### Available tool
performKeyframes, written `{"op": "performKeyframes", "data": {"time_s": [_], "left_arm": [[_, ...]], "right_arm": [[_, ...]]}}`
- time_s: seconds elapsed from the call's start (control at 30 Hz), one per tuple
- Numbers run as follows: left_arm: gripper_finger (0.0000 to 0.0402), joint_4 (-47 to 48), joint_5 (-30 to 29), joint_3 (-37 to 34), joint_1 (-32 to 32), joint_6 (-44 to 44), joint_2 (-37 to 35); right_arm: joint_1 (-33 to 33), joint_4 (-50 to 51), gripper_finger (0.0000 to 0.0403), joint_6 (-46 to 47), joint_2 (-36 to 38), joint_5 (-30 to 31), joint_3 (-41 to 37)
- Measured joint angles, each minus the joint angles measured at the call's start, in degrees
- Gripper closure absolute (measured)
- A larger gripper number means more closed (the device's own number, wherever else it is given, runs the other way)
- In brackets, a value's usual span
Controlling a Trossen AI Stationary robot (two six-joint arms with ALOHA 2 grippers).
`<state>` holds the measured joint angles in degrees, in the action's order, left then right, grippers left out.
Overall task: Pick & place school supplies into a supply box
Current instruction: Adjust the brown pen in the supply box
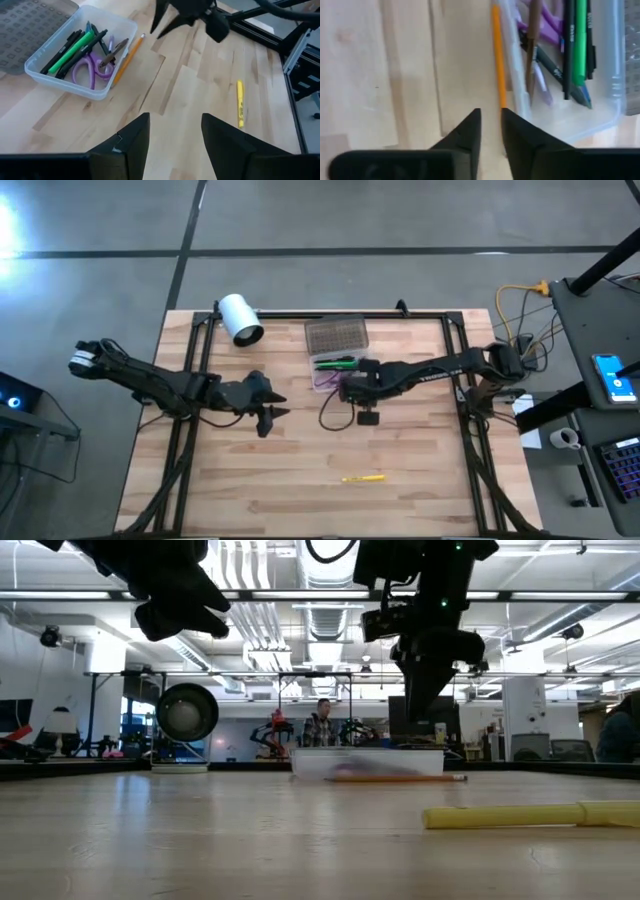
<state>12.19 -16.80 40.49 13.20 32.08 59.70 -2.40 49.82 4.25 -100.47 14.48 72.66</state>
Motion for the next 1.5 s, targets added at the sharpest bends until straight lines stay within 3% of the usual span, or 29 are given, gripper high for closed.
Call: {"op": "performKeyframes", "data": {"time_s": [0.13, 0.27, 0.53, 0.7, 0.97, 1.5], "left_arm": [[0.0238, 3.2, -1.6, 0.0, -0.5, 0.0, 0.0], [0.0238, 7.5, -3.4, 0.0, -2.5, -1.7, 0.0], [0.0238, 9.5, -2.6, 0.0, -11.7, -13.2, 0.0], [0.0238, 9.5, 0.3, 0.0, -15.8, -14.8, 0.0], [0.0238, 9.4, 0.4, 0.0, -16.8, -14.5, 0.0], [0.0238, 9.5, 0.2, 0.0, -17.4, -13.6, 0.0]], "right_arm": [[-0.7, -0.3, 0.0296, 2.1, 0.0, -0.2, 0.0], [0.6, -1.5, 0.0276, 2.0, 0.1, -0.1, 1.6], [8.2, -4.7, 0.0291, -2.8, -4.7, -2.9, 8.8], [9.7, -3.8, 0.0303, -8.7, -9.6, -6.2, 13.3], [10.8, -3.4, 0.0314, -13.6, -13.2, -7.5, 14.4], [11.9, -4.6, 0.0282, -16.7, -16.4, -10.1, 14.3]]}}
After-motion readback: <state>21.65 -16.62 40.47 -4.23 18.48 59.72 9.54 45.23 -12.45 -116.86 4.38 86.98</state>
